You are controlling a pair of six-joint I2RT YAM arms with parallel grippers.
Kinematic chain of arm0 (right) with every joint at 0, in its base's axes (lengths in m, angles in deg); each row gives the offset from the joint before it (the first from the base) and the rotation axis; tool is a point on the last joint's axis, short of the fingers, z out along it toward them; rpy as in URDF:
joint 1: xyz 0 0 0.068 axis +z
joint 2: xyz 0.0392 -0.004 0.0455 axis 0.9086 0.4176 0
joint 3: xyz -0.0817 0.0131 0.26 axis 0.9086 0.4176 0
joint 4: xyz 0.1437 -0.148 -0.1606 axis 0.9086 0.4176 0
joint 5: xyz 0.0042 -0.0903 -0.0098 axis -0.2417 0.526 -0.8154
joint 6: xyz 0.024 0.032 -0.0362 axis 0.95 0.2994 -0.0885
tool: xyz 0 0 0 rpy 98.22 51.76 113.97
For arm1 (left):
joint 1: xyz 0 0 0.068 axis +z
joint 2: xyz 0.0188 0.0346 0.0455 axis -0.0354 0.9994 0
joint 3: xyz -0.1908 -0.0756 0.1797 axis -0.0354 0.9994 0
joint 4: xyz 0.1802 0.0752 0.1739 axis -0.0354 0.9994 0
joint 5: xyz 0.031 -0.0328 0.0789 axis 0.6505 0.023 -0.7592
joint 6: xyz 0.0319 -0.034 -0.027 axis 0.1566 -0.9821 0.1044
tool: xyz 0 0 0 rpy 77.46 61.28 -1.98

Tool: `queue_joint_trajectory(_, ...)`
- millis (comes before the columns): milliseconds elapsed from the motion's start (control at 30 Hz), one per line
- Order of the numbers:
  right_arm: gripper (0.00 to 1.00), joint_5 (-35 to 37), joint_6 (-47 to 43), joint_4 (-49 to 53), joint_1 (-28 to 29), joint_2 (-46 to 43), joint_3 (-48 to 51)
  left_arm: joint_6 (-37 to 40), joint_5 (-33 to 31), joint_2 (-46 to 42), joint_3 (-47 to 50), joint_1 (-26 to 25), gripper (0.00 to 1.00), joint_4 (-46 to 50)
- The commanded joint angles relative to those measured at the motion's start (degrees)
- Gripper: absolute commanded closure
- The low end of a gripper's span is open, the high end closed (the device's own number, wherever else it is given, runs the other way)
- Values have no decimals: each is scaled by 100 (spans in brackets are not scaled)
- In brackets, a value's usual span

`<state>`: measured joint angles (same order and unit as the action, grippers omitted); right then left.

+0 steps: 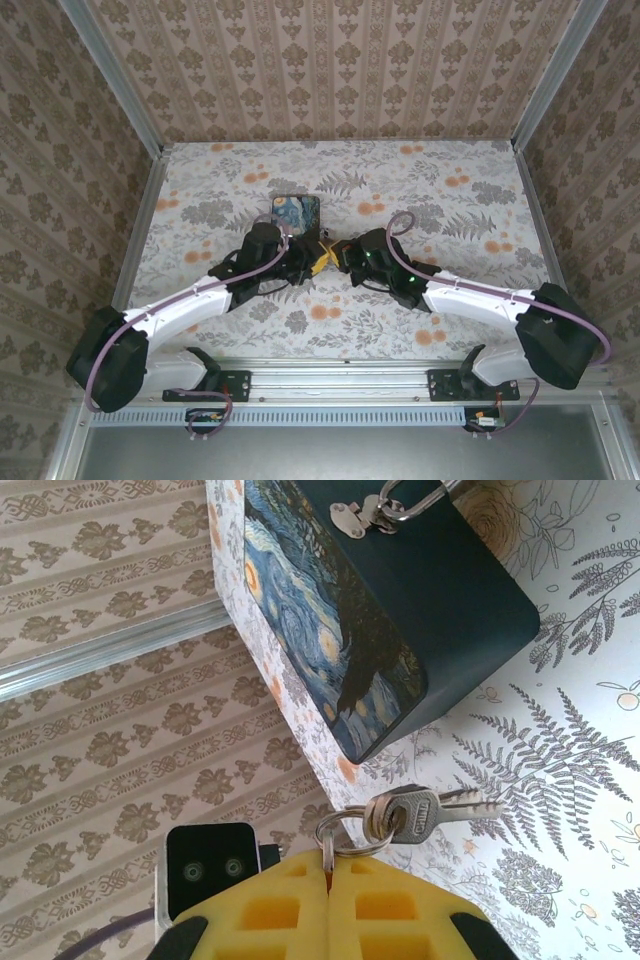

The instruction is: Unlock the padlock with the key

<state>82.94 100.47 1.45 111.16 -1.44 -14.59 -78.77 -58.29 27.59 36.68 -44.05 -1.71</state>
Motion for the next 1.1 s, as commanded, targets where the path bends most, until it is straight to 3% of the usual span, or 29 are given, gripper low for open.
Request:
queue_joint_trajectory(0,100,-39,230,-441,55,84,41,-124,-32,-62,97,-1,83,-195)
queue_joint_trajectory(333,100,-236,161,-511,110,229,52,77,26,-320,254,352,99,11)
queue_joint_trajectory(467,100,-316,90,-493,135,164,145,438,208,-446,249,620,100,128)
queue_joint_trajectory(533,92,-289,-25,-428,123,164,235,843,477,-471,183,799,100,180)
queue_joint_trajectory(567,82,-325,-210,-309,89,-42,273,1154,739,-459,110,911,100,246)
queue_joint_trajectory(667,53,-626,-1522,931,-181,-312,65,2385,1543,-495,-167,1164,100,714)
queue_joint_trajectory(733,44,-573,-2555,2035,-353,-590,-121,3166,1765,-647,-354,1246,100,1255)
queue_joint_trajectory(800,41,-430,-3687,2644,-567,-933,-143,3924,1961,-777,-561,1277,100,1800)
queue_joint_trajectory(867,41,-568,-5015,2534,-861,-1323,26,4490,2309,-824,-717,1293,100,2093)
queue_joint_trajectory(967,41,-1872,-6657,1813,-1387,-1680,254,4981,2763,-875,-788,1213,100,2088)
queue_joint_trajectory(1067,42,-3287,-7525,1538,-1833,-1698,128,5623,2846,-790,-1087,909,100,2597)
